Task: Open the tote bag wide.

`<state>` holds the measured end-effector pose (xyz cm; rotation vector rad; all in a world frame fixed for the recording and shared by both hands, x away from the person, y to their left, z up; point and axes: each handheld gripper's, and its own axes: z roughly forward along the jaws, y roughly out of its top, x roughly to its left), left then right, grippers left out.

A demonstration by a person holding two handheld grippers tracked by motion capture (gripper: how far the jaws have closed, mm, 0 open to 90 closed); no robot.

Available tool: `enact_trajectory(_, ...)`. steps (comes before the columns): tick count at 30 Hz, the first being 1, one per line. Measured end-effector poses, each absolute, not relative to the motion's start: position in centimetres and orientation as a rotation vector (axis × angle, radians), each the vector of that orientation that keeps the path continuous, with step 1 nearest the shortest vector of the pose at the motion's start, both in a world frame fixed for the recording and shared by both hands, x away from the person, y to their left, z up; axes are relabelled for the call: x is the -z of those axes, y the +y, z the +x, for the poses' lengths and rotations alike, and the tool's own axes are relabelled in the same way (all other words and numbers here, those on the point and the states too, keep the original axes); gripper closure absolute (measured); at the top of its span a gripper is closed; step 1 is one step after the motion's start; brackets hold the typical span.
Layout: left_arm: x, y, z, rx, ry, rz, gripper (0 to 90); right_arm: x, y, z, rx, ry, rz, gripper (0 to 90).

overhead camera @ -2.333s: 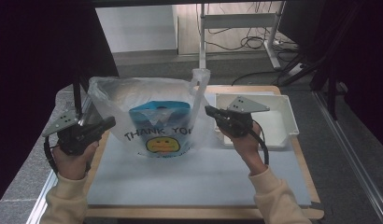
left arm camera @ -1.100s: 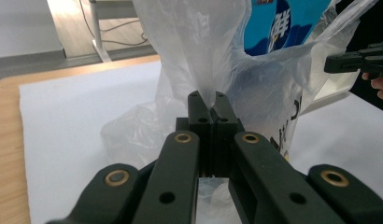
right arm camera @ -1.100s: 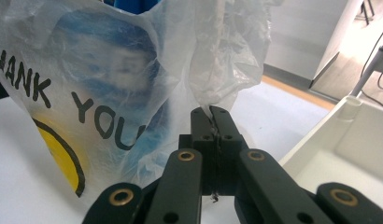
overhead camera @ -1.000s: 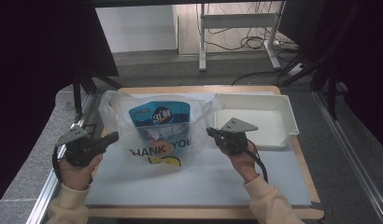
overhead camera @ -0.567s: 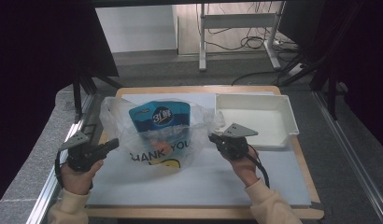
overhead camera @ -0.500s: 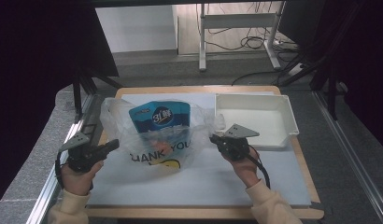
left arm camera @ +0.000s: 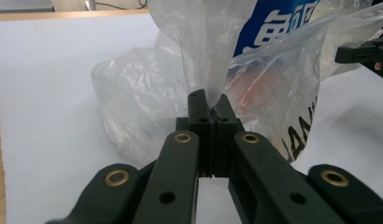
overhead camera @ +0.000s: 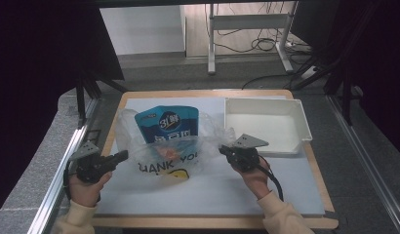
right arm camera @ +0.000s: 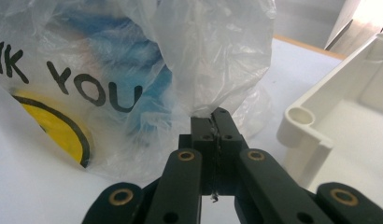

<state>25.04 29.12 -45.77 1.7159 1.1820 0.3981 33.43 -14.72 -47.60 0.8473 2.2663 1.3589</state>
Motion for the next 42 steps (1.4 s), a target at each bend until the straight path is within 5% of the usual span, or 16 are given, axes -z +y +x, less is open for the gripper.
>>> enact_trajectory(42,49.2,29.2,25.7,-0.343,1.257,1.775,90.0,50.6,-14.1,33.8,-1.229,2.381,0.858,88.6)
